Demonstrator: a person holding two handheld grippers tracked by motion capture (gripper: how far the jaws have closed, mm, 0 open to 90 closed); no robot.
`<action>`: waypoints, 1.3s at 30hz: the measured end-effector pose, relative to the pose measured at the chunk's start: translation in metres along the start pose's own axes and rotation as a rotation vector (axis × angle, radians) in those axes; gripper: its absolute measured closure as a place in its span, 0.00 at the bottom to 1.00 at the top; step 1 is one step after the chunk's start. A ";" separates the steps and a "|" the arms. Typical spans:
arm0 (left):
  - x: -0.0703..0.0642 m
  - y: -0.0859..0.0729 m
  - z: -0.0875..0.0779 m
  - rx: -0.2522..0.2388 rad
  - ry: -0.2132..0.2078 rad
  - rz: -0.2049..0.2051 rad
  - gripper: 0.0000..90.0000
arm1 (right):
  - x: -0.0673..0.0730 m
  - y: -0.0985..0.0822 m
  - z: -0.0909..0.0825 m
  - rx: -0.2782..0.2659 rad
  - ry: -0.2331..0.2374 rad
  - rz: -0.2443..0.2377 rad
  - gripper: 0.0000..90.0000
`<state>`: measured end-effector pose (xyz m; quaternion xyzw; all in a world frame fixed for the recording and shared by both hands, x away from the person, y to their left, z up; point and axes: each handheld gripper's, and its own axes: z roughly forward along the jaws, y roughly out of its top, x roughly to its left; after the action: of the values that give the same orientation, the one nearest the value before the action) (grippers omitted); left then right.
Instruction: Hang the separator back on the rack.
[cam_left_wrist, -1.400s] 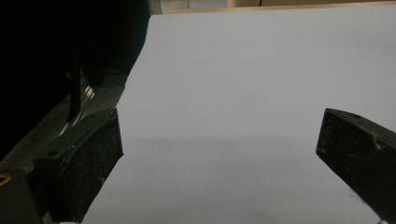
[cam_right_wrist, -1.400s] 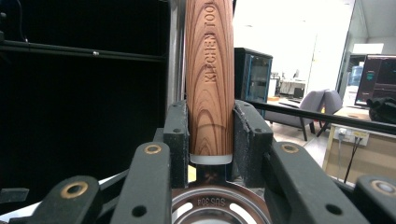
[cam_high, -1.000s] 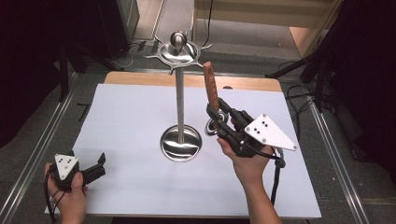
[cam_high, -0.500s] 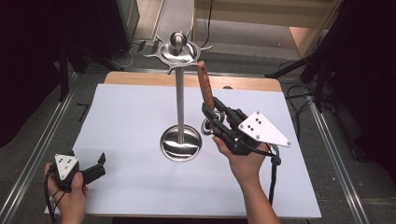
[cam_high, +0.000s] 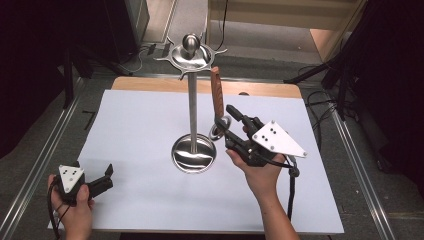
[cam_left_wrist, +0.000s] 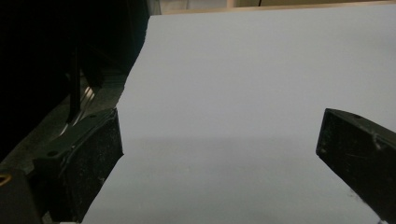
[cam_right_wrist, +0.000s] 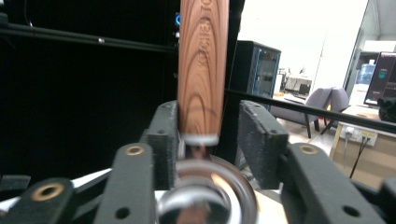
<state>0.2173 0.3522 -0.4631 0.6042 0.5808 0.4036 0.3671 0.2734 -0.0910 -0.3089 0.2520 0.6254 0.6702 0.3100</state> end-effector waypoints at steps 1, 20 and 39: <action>0.000 0.000 0.000 -0.001 0.000 0.000 0.01 | 0.000 -0.002 -0.001 0.004 0.004 0.003 0.64; 0.000 0.000 0.000 0.002 0.002 0.006 0.01 | -0.023 -0.032 -0.024 0.145 -0.138 0.059 0.14; -0.001 0.000 0.000 0.002 0.007 0.010 0.01 | -0.046 -0.075 -0.057 0.259 -0.252 0.063 0.00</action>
<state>0.2172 0.3514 -0.4631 0.6061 0.5795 0.4067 0.3624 0.2713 -0.1614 -0.3863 0.3913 0.6544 0.5567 0.3297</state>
